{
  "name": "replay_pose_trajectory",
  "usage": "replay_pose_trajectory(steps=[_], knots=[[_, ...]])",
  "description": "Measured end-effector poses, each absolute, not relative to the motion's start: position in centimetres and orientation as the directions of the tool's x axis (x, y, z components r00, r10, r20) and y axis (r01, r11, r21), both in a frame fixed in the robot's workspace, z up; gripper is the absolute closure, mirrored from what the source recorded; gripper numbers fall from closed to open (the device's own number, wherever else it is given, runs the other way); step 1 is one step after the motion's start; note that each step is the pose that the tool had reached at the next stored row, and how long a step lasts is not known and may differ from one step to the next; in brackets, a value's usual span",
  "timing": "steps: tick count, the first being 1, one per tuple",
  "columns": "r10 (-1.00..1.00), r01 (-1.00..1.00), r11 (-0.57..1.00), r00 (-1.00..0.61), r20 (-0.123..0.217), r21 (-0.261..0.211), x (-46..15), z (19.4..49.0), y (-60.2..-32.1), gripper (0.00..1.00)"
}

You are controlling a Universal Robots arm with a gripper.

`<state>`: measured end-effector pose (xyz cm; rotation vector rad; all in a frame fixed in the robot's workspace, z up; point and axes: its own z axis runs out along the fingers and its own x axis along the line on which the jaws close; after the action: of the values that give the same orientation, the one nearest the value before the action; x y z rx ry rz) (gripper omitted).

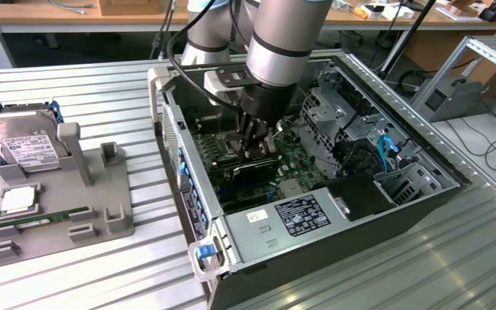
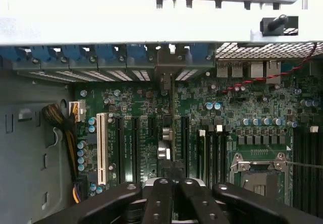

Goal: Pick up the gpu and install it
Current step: 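Insert the gpu into the slot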

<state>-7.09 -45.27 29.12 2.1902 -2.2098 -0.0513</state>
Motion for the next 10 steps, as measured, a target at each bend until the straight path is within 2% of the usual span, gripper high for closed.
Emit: replay_pose_trajectory(steps=[4,10], knots=[[-1.000,-0.999,0.008,-0.008,-0.002,0.046,-5.8,29.5,-45.3,0.89],[-1.000,-0.999,0.008,-0.008,-0.005,0.046,-5.5,31.9,-45.3,0.89]])
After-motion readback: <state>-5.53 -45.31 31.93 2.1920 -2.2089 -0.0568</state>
